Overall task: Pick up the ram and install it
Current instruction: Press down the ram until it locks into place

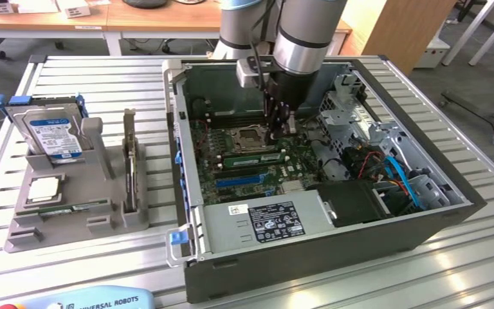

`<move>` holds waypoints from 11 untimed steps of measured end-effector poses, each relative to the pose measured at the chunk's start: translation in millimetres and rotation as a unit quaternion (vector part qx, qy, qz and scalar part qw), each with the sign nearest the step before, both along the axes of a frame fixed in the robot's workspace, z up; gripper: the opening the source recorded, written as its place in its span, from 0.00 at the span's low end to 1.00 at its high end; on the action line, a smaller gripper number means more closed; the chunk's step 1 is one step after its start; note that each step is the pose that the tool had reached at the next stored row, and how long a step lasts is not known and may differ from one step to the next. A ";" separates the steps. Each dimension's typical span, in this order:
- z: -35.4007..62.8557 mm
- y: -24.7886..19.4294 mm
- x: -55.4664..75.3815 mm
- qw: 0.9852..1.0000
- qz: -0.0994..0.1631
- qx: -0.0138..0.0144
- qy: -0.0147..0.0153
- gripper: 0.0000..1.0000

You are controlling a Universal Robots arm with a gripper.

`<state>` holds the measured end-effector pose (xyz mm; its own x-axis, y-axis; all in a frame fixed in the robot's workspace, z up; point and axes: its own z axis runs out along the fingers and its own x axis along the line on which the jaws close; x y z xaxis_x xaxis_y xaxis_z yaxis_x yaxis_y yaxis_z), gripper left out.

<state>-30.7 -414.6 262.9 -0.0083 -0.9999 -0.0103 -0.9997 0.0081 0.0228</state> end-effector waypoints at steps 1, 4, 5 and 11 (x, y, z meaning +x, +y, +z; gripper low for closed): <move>0.0 0.0 2.1 1.000 0.000 0.000 0.000 0.10; 0.0 0.0 8.1 1.000 0.000 0.000 0.000 0.10; 0.0 0.0 10.1 1.000 0.000 0.000 0.000 0.10; 0.0 0.0 16.0 1.000 0.000 0.000 0.000 0.10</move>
<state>-14.7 -414.6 262.9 -0.0084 -0.9999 -0.0103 -0.9997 0.0082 0.0227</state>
